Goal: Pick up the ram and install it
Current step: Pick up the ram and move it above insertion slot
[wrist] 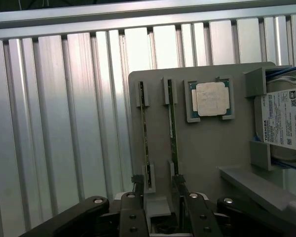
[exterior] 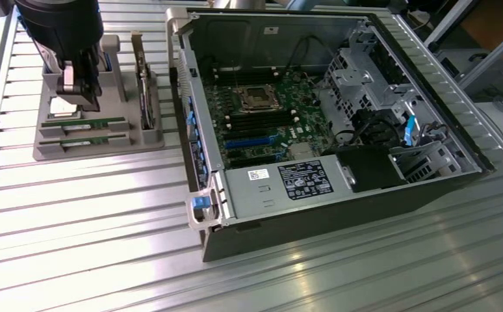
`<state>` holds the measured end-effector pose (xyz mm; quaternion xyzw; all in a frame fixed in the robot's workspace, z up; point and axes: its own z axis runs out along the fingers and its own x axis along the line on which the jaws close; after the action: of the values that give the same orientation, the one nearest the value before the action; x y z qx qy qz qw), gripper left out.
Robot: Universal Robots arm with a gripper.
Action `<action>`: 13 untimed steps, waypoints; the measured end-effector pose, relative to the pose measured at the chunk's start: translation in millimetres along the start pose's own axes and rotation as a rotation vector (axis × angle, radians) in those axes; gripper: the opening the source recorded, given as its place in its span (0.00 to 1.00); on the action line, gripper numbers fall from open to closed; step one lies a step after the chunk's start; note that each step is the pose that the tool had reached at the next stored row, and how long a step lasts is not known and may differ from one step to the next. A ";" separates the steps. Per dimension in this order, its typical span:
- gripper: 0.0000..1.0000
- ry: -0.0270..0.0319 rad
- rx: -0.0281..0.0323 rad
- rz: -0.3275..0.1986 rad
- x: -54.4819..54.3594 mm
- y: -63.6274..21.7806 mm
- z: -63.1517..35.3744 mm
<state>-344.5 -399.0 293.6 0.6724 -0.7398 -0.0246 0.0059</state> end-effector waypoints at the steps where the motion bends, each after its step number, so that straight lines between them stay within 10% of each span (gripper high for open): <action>1: 0.36 0.0000 0.0000 0.000 0.0 0.0 0.2; 13: 0.36 0.0000 0.0000 0.000 0.1 -0.2 4.7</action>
<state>-344.5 -398.9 288.9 0.6724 -0.7398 -0.0246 0.0059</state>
